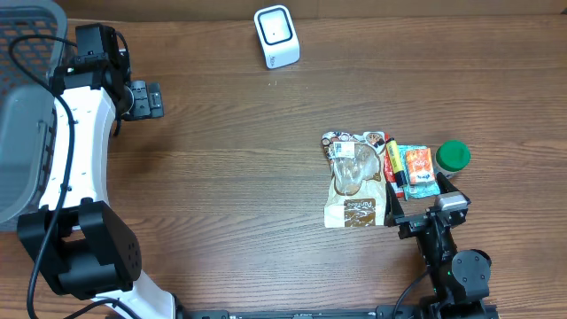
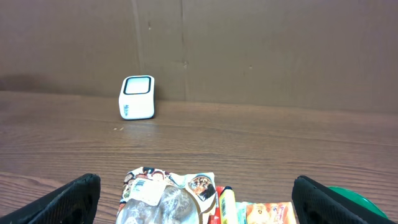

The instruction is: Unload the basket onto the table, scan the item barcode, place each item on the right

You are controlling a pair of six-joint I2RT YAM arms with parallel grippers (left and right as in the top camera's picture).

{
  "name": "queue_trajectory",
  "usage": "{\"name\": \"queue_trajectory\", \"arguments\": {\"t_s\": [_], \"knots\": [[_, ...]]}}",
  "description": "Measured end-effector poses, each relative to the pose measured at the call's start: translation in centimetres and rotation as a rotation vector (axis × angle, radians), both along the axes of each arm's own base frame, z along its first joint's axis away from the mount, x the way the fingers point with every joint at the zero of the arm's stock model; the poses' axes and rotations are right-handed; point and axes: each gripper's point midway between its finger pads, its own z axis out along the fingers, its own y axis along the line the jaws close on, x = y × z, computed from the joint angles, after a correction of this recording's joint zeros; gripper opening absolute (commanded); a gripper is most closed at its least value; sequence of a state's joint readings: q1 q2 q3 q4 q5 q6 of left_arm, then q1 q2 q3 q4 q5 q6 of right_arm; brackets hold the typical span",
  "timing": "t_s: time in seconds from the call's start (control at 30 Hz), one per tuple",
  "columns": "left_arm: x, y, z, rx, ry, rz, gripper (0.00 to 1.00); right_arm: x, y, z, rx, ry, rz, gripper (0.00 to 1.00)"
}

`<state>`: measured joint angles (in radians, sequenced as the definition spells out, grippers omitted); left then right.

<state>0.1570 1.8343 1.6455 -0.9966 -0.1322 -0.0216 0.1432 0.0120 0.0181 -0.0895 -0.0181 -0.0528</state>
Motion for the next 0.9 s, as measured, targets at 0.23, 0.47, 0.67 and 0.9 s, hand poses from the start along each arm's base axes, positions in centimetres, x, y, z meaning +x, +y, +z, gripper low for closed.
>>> {"name": "queue_trajectory", "arguments": {"t_s": [0.23, 0.47, 0.67, 0.9], "knots": [[0.0, 0.0, 0.0, 0.000, 0.000, 0.000, 1.00, 0.0, 0.0, 0.0, 0.000, 0.000, 0.001, 1.00], [0.0, 0.0, 0.0, 0.000, 0.000, 0.000, 1.00, 0.0, 0.0, 0.0, 0.000, 0.000, 0.000, 1.00], [0.1, -0.5, 0.0, 0.000, 0.000, -0.011, 1.00, 0.0, 0.0, 0.0, 0.000, 0.000, 0.000, 1.00], [0.6, -4.6, 0.7, 0.002, -0.017, -0.107, 1.00, 0.0, 0.0, 0.0, 0.000, 0.000, 0.000, 1.00]]}}
